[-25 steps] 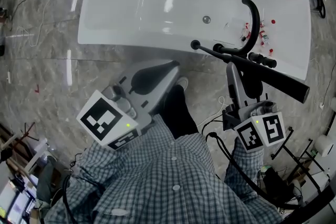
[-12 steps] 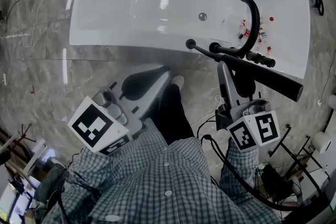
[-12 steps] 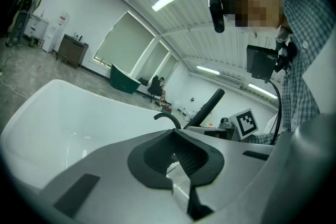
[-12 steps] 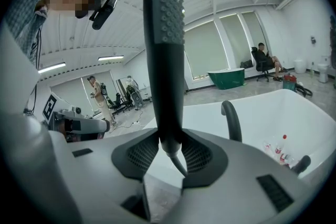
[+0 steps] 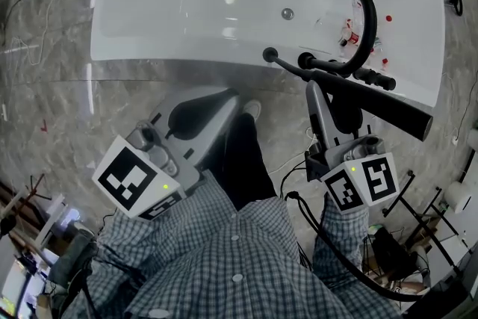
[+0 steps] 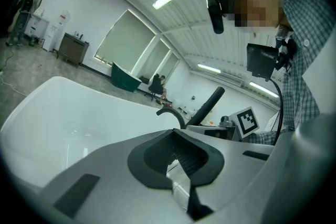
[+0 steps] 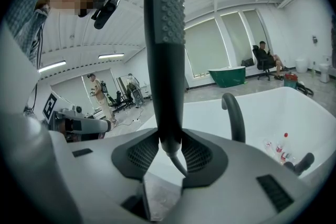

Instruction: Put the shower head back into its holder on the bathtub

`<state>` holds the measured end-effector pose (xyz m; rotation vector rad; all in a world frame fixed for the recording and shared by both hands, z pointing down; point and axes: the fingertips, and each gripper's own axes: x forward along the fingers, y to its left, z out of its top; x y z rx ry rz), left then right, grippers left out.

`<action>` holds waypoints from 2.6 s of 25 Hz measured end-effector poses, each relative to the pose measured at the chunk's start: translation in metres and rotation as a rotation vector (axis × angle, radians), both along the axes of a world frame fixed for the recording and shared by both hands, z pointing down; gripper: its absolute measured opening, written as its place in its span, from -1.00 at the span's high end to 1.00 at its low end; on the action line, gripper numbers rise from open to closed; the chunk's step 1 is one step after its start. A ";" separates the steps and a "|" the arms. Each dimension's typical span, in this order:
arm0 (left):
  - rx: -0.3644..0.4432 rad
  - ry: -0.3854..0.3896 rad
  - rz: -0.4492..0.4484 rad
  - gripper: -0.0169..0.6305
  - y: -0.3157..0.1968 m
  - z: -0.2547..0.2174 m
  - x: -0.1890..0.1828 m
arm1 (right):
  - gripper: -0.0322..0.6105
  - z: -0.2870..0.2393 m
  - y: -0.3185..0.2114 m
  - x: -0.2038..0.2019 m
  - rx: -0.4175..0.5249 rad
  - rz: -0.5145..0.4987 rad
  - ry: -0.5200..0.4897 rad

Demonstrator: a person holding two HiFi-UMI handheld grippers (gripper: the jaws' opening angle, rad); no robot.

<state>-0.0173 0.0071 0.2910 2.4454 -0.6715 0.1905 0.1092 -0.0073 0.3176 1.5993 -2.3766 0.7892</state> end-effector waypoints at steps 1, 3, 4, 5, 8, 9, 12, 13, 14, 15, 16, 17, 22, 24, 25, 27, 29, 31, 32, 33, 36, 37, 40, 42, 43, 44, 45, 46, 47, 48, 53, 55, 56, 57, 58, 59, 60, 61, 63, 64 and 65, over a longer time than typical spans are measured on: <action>-0.003 -0.001 -0.001 0.92 -0.001 0.004 0.000 | 0.49 0.003 -0.001 0.000 -0.003 -0.001 0.000; -0.008 -0.003 -0.001 0.92 -0.002 0.010 0.000 | 0.49 0.010 -0.003 -0.001 -0.008 -0.001 -0.001; -0.010 -0.004 -0.001 0.92 -0.003 0.012 0.000 | 0.49 0.012 -0.004 -0.001 -0.011 0.000 -0.001; -0.011 -0.004 -0.001 0.92 -0.003 0.014 0.000 | 0.49 0.015 -0.004 -0.001 -0.013 0.000 -0.001; -0.013 -0.002 -0.010 0.92 -0.003 0.017 -0.001 | 0.49 0.020 -0.005 -0.003 -0.016 -0.003 -0.001; -0.014 0.001 -0.016 0.92 -0.004 0.018 -0.002 | 0.49 0.022 -0.005 -0.005 -0.017 -0.005 -0.001; -0.012 0.007 -0.020 0.92 -0.008 0.021 -0.002 | 0.49 0.027 -0.008 -0.009 -0.020 -0.009 -0.005; -0.009 0.007 -0.015 0.92 -0.009 0.022 -0.001 | 0.49 0.028 -0.008 -0.009 -0.021 -0.009 -0.006; -0.005 0.006 -0.009 0.92 -0.010 0.023 0.001 | 0.49 0.029 -0.009 -0.010 -0.022 -0.009 -0.008; -0.001 0.005 -0.005 0.92 -0.011 0.024 0.002 | 0.49 0.031 -0.010 -0.010 -0.022 -0.008 -0.008; 0.003 0.005 -0.002 0.92 -0.013 0.025 0.002 | 0.49 0.033 -0.011 -0.009 -0.022 -0.009 -0.008; 0.005 0.004 -0.001 0.92 -0.014 0.027 0.003 | 0.49 0.035 -0.012 -0.009 -0.023 -0.010 -0.006; 0.003 -0.002 0.001 0.92 -0.016 0.036 0.004 | 0.49 0.047 -0.013 -0.009 -0.032 -0.009 -0.004; 0.002 -0.002 -0.001 0.92 -0.016 0.039 0.004 | 0.49 0.051 -0.013 -0.009 -0.036 -0.008 -0.004; 0.002 -0.004 -0.002 0.92 -0.016 0.041 0.003 | 0.49 0.053 -0.013 -0.009 -0.037 -0.008 -0.005; -0.001 -0.006 -0.002 0.92 -0.016 0.046 0.004 | 0.49 0.057 -0.013 -0.009 -0.039 -0.008 -0.008; -0.008 -0.009 0.001 0.92 -0.015 0.052 0.005 | 0.49 0.062 -0.014 -0.008 -0.043 -0.010 -0.008; -0.018 -0.014 0.003 0.92 -0.013 0.059 0.006 | 0.49 0.069 -0.014 -0.008 -0.049 -0.012 -0.006; -0.022 -0.018 0.003 0.92 -0.013 0.063 0.005 | 0.49 0.073 -0.014 -0.008 -0.053 -0.013 -0.007; -0.026 -0.021 0.003 0.92 -0.013 0.067 0.004 | 0.49 0.077 -0.014 -0.008 -0.057 -0.013 -0.007; -0.039 -0.028 -0.005 0.92 -0.014 0.078 0.000 | 0.49 0.088 -0.014 -0.011 -0.068 -0.021 -0.008; -0.043 -0.030 -0.006 0.92 -0.014 0.081 -0.001 | 0.49 0.092 -0.015 -0.012 -0.070 -0.025 -0.006; -0.047 -0.035 -0.006 0.92 -0.016 0.090 -0.002 | 0.49 0.100 -0.017 -0.016 -0.074 -0.034 0.000; -0.050 -0.031 -0.008 0.92 -0.017 0.094 -0.001 | 0.49 0.104 -0.018 -0.016 -0.074 -0.034 0.000; -0.051 -0.030 -0.008 0.92 -0.017 0.096 -0.001 | 0.49 0.106 -0.019 -0.016 -0.074 -0.033 0.000; -0.051 -0.030 -0.007 0.92 -0.018 0.098 0.000 | 0.49 0.108 -0.019 -0.016 -0.074 -0.032 0.002; -0.048 -0.031 -0.004 0.92 -0.018 0.099 0.000 | 0.49 0.110 -0.020 -0.016 -0.074 -0.033 0.007; -0.043 -0.032 -0.002 0.92 -0.019 0.100 0.000 | 0.49 0.112 -0.021 -0.016 -0.074 -0.034 0.012; -0.038 -0.031 0.001 0.92 -0.019 0.101 0.000 | 0.49 0.114 -0.022 -0.016 -0.074 -0.036 0.017; -0.033 -0.029 0.001 0.92 -0.020 0.100 0.001 | 0.49 0.115 -0.023 -0.016 -0.076 -0.036 0.020; -0.039 -0.024 0.009 0.92 -0.021 0.104 0.002 | 0.49 0.122 -0.027 -0.017 -0.080 -0.029 0.021; -0.039 -0.021 0.009 0.92 -0.022 0.106 0.003 | 0.49 0.126 -0.029 -0.017 -0.080 -0.029 0.028; -0.038 -0.019 0.008 0.92 -0.022 0.107 0.003 | 0.49 0.128 -0.029 -0.017 -0.080 -0.029 0.034; -0.038 -0.017 0.006 0.92 -0.022 0.107 0.002 | 0.49 0.130 -0.030 -0.017 -0.081 -0.030 0.041; -0.040 -0.017 0.005 0.92 -0.021 0.108 0.002 | 0.49 0.132 -0.030 -0.017 -0.081 -0.032 0.048; -0.043 -0.018 0.005 0.92 -0.021 0.109 0.002 | 0.49 0.135 -0.030 -0.017 -0.082 -0.034 0.055; -0.046 -0.019 0.005 0.92 -0.021 0.110 0.001 | 0.49 0.138 -0.030 -0.017 -0.082 -0.036 0.064; -0.049 -0.021 0.005 0.92 -0.021 0.112 0.001 | 0.49 0.141 -0.031 -0.017 -0.083 -0.038 0.072; -0.052 -0.019 0.005 0.92 -0.021 0.112 -0.001 | 0.49 0.146 -0.031 -0.018 -0.087 -0.041 0.087; -0.053 -0.017 0.004 0.92 -0.021 0.112 -0.002 | 0.49 0.148 -0.031 -0.018 -0.089 -0.042 0.091; -0.054 -0.014 0.003 0.92 -0.021 0.112 -0.002 | 0.49 0.151 -0.032 -0.019 -0.091 -0.042 0.094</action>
